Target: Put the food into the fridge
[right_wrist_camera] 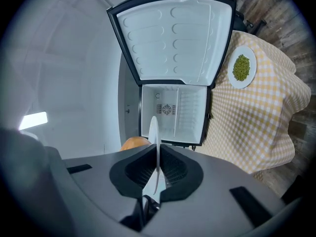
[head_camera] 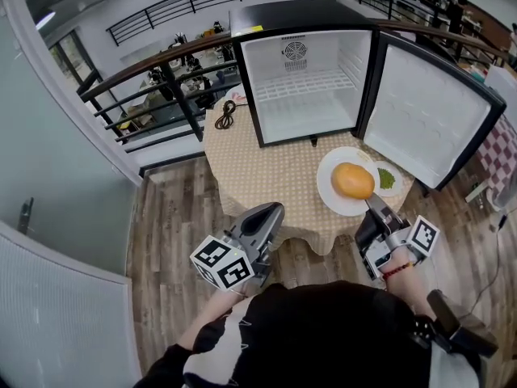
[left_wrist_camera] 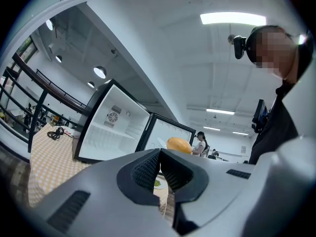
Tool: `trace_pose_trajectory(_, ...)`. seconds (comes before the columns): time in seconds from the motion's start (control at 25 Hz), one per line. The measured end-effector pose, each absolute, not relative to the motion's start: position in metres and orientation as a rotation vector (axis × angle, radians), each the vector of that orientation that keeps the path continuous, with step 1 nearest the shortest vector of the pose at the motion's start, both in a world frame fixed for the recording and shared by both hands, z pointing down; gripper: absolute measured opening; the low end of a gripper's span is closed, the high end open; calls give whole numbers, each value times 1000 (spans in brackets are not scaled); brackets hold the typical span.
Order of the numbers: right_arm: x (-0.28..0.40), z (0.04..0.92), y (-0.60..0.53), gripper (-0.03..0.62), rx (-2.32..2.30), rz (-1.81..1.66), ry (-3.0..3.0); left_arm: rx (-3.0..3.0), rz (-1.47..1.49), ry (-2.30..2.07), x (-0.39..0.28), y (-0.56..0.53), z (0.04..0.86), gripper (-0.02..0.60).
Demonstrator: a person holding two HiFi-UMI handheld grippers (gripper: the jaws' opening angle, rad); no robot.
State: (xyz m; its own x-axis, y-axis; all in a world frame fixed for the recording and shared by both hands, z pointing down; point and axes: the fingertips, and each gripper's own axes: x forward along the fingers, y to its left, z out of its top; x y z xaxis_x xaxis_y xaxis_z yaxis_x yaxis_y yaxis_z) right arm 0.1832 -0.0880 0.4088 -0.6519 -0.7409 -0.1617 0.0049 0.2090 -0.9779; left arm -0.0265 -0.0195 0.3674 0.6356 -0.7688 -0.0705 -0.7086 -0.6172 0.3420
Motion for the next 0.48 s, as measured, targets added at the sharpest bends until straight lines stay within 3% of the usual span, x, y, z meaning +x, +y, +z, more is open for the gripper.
trace_pose_trajectory(0.48, 172, 420, -119, 23, -691, -1537, 1853, 2519, -301, -1175, -29, -56, 385, 12)
